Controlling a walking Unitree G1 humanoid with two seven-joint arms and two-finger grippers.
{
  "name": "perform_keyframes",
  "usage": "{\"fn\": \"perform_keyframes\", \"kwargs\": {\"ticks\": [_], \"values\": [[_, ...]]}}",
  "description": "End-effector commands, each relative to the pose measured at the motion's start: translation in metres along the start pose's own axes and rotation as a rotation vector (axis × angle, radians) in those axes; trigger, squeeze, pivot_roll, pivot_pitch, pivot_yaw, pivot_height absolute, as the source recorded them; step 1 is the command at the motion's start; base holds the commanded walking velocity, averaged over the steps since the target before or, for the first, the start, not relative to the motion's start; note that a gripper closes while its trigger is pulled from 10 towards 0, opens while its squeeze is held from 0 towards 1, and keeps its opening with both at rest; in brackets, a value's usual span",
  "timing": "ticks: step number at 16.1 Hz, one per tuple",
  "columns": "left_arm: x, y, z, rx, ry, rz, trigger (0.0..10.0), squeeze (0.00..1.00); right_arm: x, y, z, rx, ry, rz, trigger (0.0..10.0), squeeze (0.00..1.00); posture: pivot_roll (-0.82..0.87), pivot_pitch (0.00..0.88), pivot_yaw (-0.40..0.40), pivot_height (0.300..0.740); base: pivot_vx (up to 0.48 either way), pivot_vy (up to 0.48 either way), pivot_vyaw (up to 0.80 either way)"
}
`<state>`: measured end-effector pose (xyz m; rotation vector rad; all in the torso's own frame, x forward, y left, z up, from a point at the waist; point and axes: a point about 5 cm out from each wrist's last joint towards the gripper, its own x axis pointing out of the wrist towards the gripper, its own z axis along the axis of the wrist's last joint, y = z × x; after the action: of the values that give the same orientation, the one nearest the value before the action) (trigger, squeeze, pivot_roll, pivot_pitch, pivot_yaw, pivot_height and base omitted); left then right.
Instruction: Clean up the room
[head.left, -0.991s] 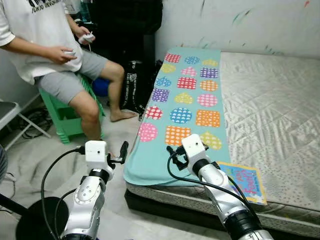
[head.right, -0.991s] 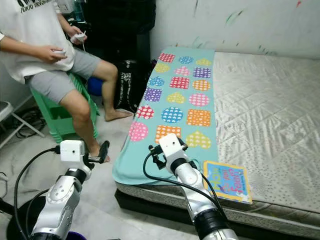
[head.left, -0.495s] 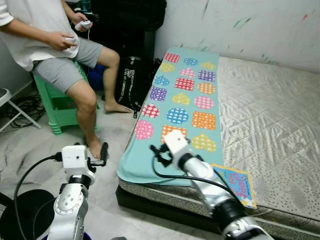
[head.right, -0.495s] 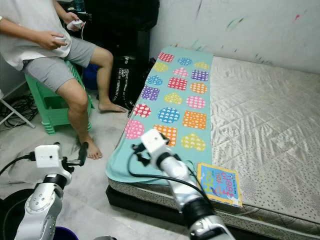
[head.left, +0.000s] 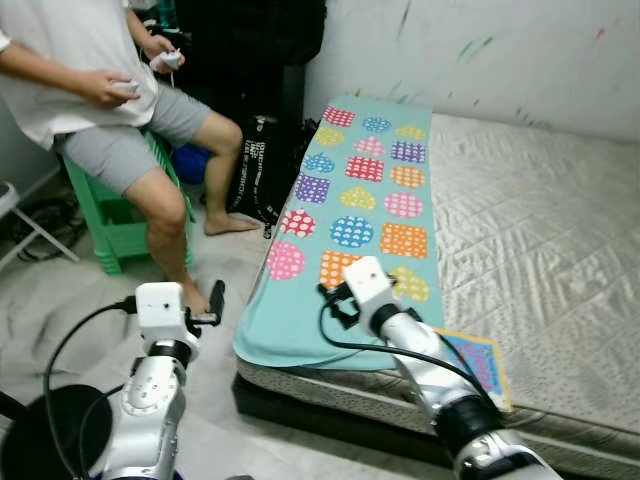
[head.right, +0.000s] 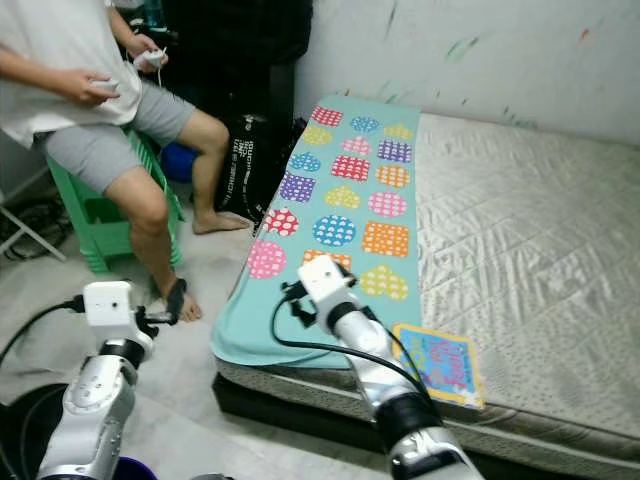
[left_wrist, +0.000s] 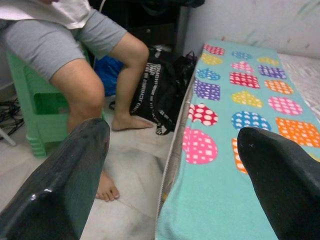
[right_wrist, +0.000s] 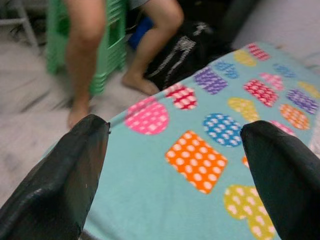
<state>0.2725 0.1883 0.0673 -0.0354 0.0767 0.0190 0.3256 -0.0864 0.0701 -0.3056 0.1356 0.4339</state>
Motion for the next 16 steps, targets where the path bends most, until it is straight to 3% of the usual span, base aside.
{"fn": "perform_keyframes", "kwargs": {"ticks": [1,3,6,9,12,16], "values": [[0.001,-0.001,0.0,0.016,0.004,-0.021,10.0,0.0,-0.002,-0.008,0.005,0.015,-0.037,-0.047,10.0,0.0,0.08,0.0,0.01,0.74,0.0,0.0,0.0],[0.001,-0.002,-0.001,0.025,0.011,-0.046,10.0,0.0,-0.014,-0.019,0.004,0.047,-0.088,-0.145,10.0,0.0,0.07,0.0,0.033,0.74,0.0,0.0,0.0],[0.0,-0.008,-0.005,0.012,0.023,-0.071,10.0,0.0,-0.025,-0.024,-0.001,0.065,-0.091,-0.196,10.0,0.0,0.05,0.0,0.033,0.74,0.0,0.0,0.0],[-0.002,-0.017,-0.008,-0.02,0.027,-0.109,10.0,0.0,-0.028,-0.023,-0.001,0.061,-0.099,-0.182,10.0,0.0,0.05,0.0,0.029,0.74,0.0,0.0,0.0],[-0.005,-0.013,-0.011,-0.008,0.036,-0.098,10.0,0.0,-0.026,-0.024,0.005,0.074,-0.126,-0.2,10.0,0.0,0.04,0.0,0.029,0.74,0.0,0.0,0.0],[0.001,-0.016,-0.007,-0.029,0.023,-0.111,10.0,0.0,-0.023,-0.022,0.01,0.069,-0.143,-0.2,10.0,0.0,0.04,0.0,0.027,0.74,0.0,0.0,0.8]]}}
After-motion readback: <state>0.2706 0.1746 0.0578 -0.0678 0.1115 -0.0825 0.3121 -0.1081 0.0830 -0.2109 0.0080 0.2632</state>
